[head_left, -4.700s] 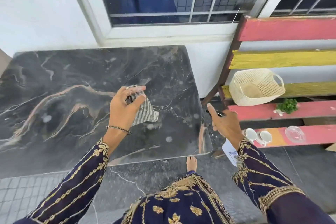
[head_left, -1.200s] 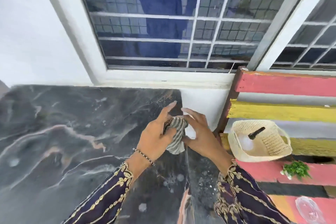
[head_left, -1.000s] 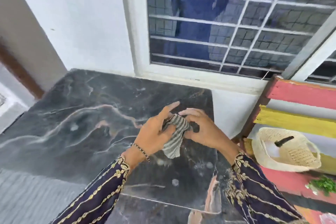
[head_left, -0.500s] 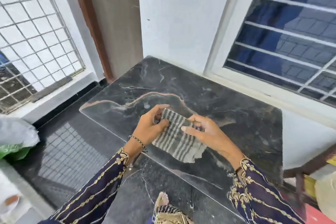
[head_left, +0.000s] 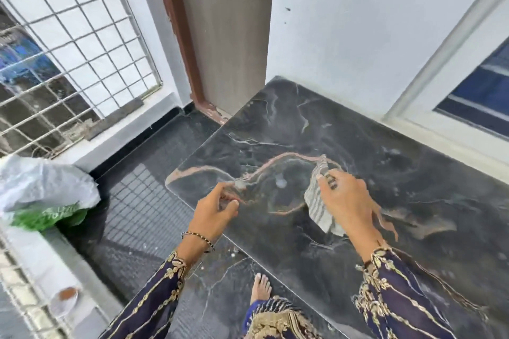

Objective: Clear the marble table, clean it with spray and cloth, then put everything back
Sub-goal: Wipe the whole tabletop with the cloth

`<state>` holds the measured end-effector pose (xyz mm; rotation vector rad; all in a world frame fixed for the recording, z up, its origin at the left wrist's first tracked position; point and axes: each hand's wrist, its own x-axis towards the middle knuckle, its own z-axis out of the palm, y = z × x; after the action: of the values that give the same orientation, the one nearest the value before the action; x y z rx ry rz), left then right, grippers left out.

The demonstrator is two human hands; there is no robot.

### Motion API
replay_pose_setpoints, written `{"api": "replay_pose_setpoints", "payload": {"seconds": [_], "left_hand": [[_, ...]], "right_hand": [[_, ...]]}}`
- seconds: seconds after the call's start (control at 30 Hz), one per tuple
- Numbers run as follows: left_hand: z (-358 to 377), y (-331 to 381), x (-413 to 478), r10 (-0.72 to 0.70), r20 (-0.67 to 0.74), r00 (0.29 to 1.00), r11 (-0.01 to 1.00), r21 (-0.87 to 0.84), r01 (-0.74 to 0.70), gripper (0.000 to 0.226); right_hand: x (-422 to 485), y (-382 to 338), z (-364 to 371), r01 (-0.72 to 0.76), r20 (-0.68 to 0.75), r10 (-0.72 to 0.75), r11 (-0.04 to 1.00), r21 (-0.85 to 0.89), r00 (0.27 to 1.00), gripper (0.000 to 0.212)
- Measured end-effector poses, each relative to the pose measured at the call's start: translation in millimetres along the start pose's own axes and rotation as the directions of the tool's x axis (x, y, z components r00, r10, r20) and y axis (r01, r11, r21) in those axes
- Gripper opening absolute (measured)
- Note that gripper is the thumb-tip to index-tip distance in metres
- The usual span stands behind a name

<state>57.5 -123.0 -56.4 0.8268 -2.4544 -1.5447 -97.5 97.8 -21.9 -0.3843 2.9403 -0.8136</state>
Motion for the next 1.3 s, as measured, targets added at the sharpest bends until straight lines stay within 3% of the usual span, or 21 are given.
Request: {"api": "replay_pose_setpoints", "payload": {"seconds": [0.1,0.2,0.47,0.53,0.67,0.73,0.83,1.03,1.3], "left_hand": [[-12.3,-8.9,25.1,-0.032,0.011,0.999,0.999,-0.012,0.032,0.031],[-19.7,-14.7,41.9,-0.051,0.048,0.998,0.998,-0.030,0.053,0.030],[-50.3,-40.5,84.4,-0.053,0.220,0.974,0.999,0.024,0.049,0.027],[-59.5,-48.2,98.6,-0.055,0.288,0.956,0.998,0.029,0.049,0.024],[-77.8,-55.0,122.9,-0.029,0.392,0.919,0.998,0.054,0.008,0.030],[-86.6,-60.1,134.9,-0.021,0.402,0.915,0.993,0.116,-0.028,0.029],[-101.3,-74.0,149.3,-0.018,0.419,0.908,0.995,0.094,-0.024,0.031],[-141.0,-89.6,165.3,0.018,0.381,0.925,0.999,0.029,-0.031,0.034],[-186.7,-112.0,171.2,-0.008,0.266,0.964,0.999,-0.038,0.019,0.030]], "right_hand": [[23.9,-30.8,38.3,0.083,0.202,-0.053,0.986,-0.145,0.978,0.034],[31.7,-50.8,71.1,0.022,0.366,0.007,0.997,-0.076,0.930,0.046],[20.5,-57.2,109.5,-0.140,0.158,0.156,0.984,-0.110,0.975,0.016],[15.9,-58.7,129.5,-0.180,0.158,0.194,0.978,-0.104,0.968,0.028],[1.7,-67.5,175.4,-0.263,0.189,0.304,0.941,-0.212,0.934,0.083],[2.6,-74.3,199.2,-0.292,0.122,0.337,0.912,-0.288,0.934,0.090],[16.1,-89.3,222.2,-0.314,-0.003,0.330,0.896,-0.313,0.944,0.081],[27.1,-114.0,240.4,-0.103,0.062,0.140,0.908,-0.407,0.988,0.067],[15.2,-182.2,279.8,0.168,0.213,-0.095,0.919,-0.356,0.972,0.061]]}}
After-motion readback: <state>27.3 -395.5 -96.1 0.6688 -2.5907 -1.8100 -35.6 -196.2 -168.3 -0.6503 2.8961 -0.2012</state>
